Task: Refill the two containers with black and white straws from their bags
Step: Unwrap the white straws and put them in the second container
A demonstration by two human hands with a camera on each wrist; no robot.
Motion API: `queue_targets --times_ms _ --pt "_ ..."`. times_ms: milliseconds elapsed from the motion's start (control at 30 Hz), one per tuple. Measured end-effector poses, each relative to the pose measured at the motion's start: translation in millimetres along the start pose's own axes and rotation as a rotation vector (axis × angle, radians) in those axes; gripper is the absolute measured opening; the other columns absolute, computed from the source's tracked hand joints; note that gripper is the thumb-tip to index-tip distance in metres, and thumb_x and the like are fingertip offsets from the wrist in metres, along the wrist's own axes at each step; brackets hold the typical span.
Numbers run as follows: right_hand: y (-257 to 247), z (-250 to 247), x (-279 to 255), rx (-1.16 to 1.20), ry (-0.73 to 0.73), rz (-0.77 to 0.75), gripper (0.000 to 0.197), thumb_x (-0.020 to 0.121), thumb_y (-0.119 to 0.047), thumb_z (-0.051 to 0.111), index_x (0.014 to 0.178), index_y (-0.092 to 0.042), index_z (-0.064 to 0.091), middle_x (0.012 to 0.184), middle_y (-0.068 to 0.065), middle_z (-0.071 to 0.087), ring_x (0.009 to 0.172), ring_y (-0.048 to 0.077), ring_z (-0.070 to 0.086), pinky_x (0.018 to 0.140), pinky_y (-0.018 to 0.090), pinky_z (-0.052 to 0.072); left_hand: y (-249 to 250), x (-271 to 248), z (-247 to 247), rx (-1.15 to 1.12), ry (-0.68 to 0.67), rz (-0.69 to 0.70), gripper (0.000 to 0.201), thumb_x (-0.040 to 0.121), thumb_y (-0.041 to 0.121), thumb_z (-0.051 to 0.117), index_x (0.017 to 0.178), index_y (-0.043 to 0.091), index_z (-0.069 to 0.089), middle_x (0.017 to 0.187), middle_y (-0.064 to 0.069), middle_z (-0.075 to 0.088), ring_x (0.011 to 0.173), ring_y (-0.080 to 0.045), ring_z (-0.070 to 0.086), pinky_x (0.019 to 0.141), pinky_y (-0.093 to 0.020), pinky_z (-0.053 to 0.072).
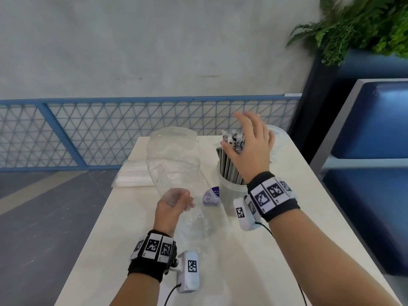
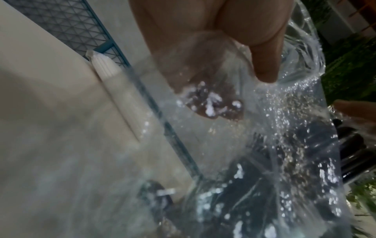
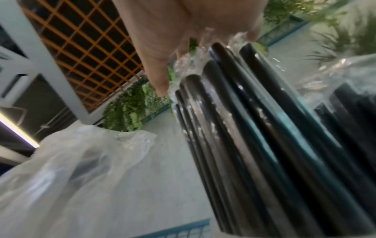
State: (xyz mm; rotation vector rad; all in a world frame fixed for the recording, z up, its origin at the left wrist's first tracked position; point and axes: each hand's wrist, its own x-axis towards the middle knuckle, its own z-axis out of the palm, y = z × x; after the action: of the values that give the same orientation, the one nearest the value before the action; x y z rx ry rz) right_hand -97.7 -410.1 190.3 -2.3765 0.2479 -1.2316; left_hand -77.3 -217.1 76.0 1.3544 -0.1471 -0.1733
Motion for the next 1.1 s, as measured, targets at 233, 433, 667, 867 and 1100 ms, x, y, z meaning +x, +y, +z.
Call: queue_targets --times_ms 233,433,667,867,1100 --pt "-4.6 -1.5 -102.7 0.351 -0.21 -0.034 0.021 0.087 -0.031 0.054 0.095 -0.012 0.058 0.092 0.0 0.059 0.087 0.005 0.051 0.08 0.025 0.046 -3.1 -5.8 -5.1 -0.335 0.142 -0.093 0.043 0.08 0.046 0.046 0.088 0.006 0.06 0.064 -0.004 0.066 0.063 -0.018 0.066 0.064 -0.026 0.056" --pt "33.4 22.0 -166.4 0.511 -0.603 0.874 0.053 0.087 -0.046 0.053 0.131 -0.02 0.041 0.125 -0.002 0.046 0.115 0.018 0.048 0.099 0.031 0.037 -15.8 -22.4 -13.1 -0.362 0.199 -0.187 0.041 0.096 0.042 0.033 0.094 0.011 0.059 0.072 -0.007 0.066 0.068 -0.02 0.067 0.076 -0.034 0.053" --pt "47.7 24.2 -162.3 0.563 -0.747 0.747 0.013 0.093 -0.014 0.05 0.103 -0.022 0.052 0.083 0.001 0.06 0.071 0.014 0.061 0.064 0.024 0.047 -21.1 -27.7 -47.8 0.432 0.539 0.095 0.098 0.068 0.014 0.079 0.142 0.014 0.015 0.142 -0.014 0.022 0.129 -0.032 0.031 0.104 -0.037 0.031" --pt "47.9 31.4 -165.5 0.486 -0.831 0.672 0.014 0.093 -0.015 0.052 0.105 -0.02 0.055 0.078 -0.003 0.057 0.068 0.011 0.06 0.062 0.02 0.048 -23.2 -13.0 -88.9 1.173 0.333 0.174 0.064 0.06 0.073 0.044 0.096 0.024 0.065 0.132 -0.006 0.047 0.128 -0.031 0.033 0.109 -0.055 0.015" --pt "47.3 44.7 -162.7 0.385 -0.888 0.611 0.014 0.091 -0.014 0.053 0.101 -0.023 0.054 0.077 -0.004 0.059 0.068 0.008 0.06 0.065 0.017 0.044 -6.5 6.6 -108.6 1.153 0.076 0.068 0.03 0.084 0.037 0.061 0.064 0.022 0.046 0.063 0.006 0.051 0.066 -0.023 0.054 0.081 -0.039 0.044"
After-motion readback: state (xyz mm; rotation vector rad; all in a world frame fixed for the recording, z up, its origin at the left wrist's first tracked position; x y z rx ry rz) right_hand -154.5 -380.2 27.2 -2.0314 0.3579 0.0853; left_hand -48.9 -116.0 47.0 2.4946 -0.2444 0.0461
